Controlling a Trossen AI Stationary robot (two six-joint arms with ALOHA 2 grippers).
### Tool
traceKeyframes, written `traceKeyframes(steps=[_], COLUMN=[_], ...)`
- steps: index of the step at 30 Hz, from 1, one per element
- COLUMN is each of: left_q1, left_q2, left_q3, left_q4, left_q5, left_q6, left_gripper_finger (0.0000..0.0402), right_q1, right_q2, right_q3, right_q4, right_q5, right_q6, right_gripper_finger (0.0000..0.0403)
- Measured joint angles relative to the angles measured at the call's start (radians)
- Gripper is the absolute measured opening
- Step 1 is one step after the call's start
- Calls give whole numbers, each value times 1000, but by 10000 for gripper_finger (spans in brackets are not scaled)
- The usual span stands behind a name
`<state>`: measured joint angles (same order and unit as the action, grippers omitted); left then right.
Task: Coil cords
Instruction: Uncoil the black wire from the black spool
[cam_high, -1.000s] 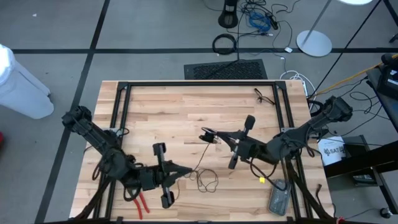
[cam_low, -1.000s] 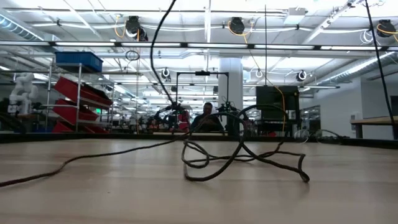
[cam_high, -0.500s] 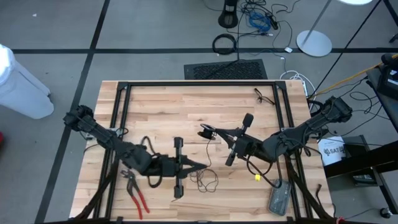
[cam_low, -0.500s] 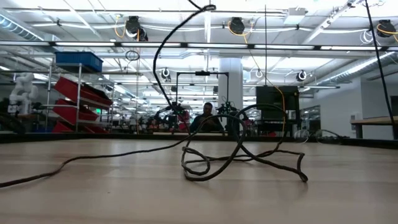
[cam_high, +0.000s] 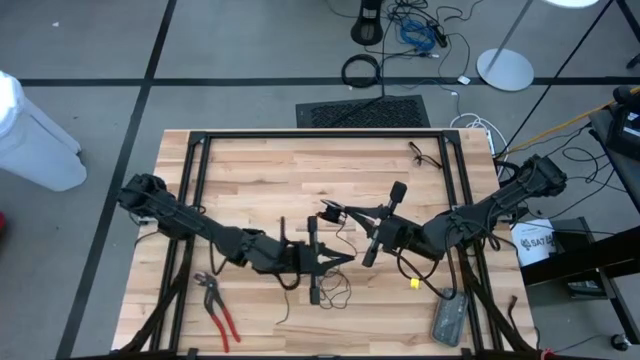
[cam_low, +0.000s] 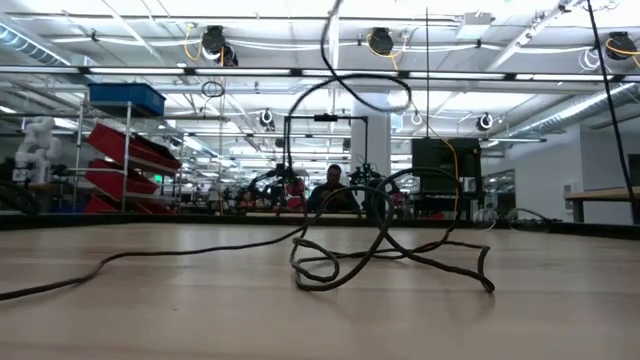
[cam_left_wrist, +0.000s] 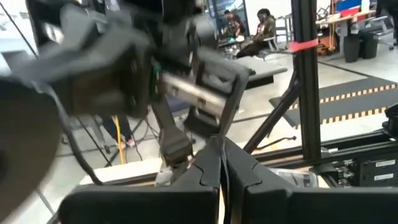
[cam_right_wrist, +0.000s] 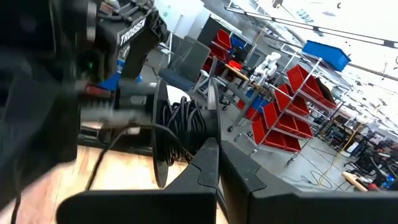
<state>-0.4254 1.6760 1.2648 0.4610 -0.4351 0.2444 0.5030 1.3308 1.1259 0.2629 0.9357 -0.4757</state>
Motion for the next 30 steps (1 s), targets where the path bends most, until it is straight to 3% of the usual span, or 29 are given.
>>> traceKeyframes(steps=[11, 19, 22, 27, 30], left_q1=[70, 86, 84, 76, 65], left_q2=[27, 26, 21, -24, -60], left_q3=[0, 0, -1, -1, -1], left_q4=[-135, -217, -218, -253, -318], left_q5=[11, -192, -206, -215, -263], left_q6=[-30, -30, -30, -66, -82], left_gripper_finger=[2, 2, 2, 41, 78], right_q1=[21, 97, 132, 183, 205], right_q2=[-1, -1, -1, -1, -7], right_q3=[11, 65, 92, 127, 129], right_q4=[15, 15, -18, -83, -83], right_q5=[2, 14, 84, 208, 220], right_q6=[-10, -34, -49, -61, -71], right_gripper_finger=[0, 0, 0, 0, 0])
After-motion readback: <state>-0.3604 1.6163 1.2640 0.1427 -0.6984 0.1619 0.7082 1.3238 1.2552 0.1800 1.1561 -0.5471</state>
